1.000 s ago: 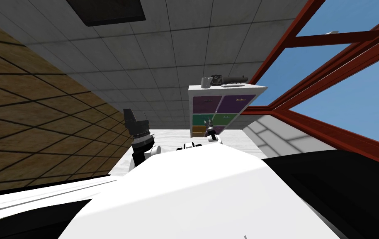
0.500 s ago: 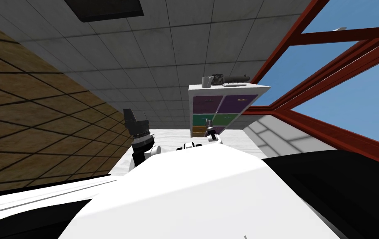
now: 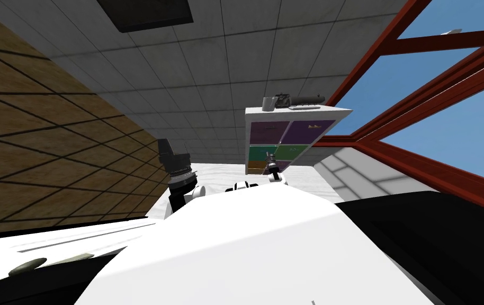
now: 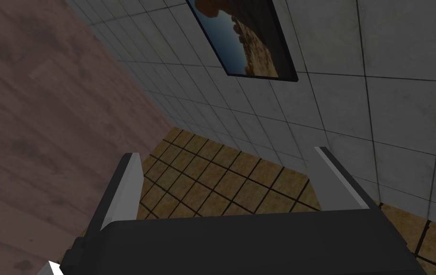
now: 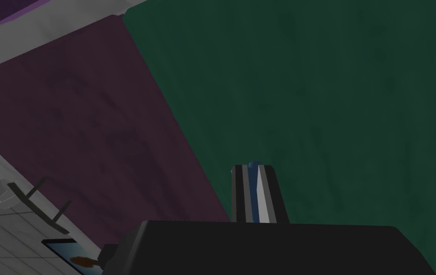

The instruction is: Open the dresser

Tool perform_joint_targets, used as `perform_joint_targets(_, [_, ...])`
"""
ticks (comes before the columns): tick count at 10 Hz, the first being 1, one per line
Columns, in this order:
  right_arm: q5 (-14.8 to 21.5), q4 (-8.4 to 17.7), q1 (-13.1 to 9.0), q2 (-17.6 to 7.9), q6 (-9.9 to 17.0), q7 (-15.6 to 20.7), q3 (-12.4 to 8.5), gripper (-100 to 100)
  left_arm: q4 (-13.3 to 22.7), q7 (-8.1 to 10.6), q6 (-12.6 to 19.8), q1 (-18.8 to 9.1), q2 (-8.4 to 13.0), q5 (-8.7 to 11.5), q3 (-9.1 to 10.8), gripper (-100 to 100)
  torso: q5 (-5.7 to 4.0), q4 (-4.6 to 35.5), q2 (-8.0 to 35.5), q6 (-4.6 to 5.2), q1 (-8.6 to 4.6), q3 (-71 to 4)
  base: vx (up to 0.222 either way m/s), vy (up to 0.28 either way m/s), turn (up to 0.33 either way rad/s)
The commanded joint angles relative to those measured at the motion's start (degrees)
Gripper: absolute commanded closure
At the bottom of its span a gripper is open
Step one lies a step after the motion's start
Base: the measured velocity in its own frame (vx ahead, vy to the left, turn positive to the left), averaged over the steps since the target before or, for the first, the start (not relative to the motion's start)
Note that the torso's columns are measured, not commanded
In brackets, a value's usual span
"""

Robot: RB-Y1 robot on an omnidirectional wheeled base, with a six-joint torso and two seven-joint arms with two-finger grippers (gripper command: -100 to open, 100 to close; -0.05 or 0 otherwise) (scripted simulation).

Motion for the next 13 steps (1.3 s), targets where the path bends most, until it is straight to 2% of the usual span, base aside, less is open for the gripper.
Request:
perform_joint_targets(1, [3.9,-1.7,0.6,-0.1,-1.6,-4.3,-3.8,100,0.0,0.00,0.0,0.0,0.0,0.0,0.00,0,0.03,0.1,0.0,0.00,-0.03,0.0,-0.021,0.060,0.082])
perform_joint_targets(2, [3.9,-1.7,0.6,-0.1,-1.6,-5.4,-3.8,100,0.0,0.00,0.0,0.0,0.0,0.0,0.00,0,0.06,0.1,0.0,0.05,0.01,0.0,-0.013,0.049,0.029])
perform_joint_targets(3, [6.3,-2.3,1.0,-0.1,-2.7,-7.1,-6.2,100,0.0,0.00,0.0,0.0,0.0,0.0,0.01,0,0.09,0.1,0.1,0.06,0.03,0.0,-0.025,0.063,0.075])
perform_joint_targets(4, [6.3,-2.3,1.0,-0.1,-2.7,-8.2,-6.2,100,0.0,0.00,0.0,0.0,0.0,0.0,0.00,0,0.13,0.1,0.1,0.05,0.11,0.1,-0.018,0.051,0.017])
perform_joint_targets(5, [8.8,-2.9,1.4,-0.1,-3.8,-10.0,-8.6,100,0.0,0.00,0.0,0.0,0.0,0.0,0.01,0,0.13,0.1,0.1,0.02,0.12,0.1,-0.025,0.060,0.077])
perform_joint_targets(6, [8.8,-2.9,1.4,-0.1,-3.8,-11.0,-8.6,100,0.0,0.00,0.0,0.0,0.0,0.0,0.00,0,0.18,0.2,0.2,0.09,0.14,0.1,-0.020,0.049,0.025])
perform_joint_targets(7, [11.2,-3.5,1.8,-0.1,-4.9,-13.2,-10.9,100,0.0,0.00,0.0,0.0,0.0,0.0,0.01,0,0.21,0.2,0.2,0.07,0.12,0.1,-0.011,0.057,0.076])
perform_joint_targets(8, [11.2,-3.5,1.8,-0.1,-4.9,-13.9,-11.1,100,0.0,0.00,0.0,0.0,0.0,0.0,0.00,0,0.23,0.2,0.2,0.06,0.18,0.1,-0.009,0.049,0.021])
perform_joint_targets(9, [13.7,-4.1,2.2,0.0,-6.0,-15.7,-13.5,100,0.0,0.00,0.0,0.0,0.0,0.0,0.01,0,0.21,0.2,0.1,0.04,0.17,0.1,-0.016,0.064,0.061])
perform_joint_targets(10, [13.7,-4.1,2.2,0.0,-6.0,-16.7,-13.5,100,0.0,0.00,0.0,0.0,0.0,0.0,0.00,0,0.20,0.2,0.2,0.07,0.21,0.1,-0.018,0.054,0.022])
perform_joint_targets(11, [16.1,-4.7,2.6,0.0,-7.1,-18.4,-16.0,100,0.0,0.00,0.0,0.0,0.0,0.0,0.01,0,0.25,0.2,0.2,0.02,0.21,0.1,-0.019,0.065,0.075])
perform_joint_targets(12, [16.1,-4.7,2.6,0.0,-7.1,-19.5,-16.0,100,0.0,0.00,0.0,0.0,0.0,0.0,0.00,0,0.26,0.2,0.2,0.01,0.30,0.1,-0.019,0.055,0.027])
perform_joint_targets(13, [18.5,-5.3,2.9,0.0,-8.2,-21.2,-18.4,100,0.0,0.00,0.0,0.0,0.0,0.0,0.01,0,0.26,0.2,0.2,-0.01,0.28,0.1,-0.024,0.058,0.064])
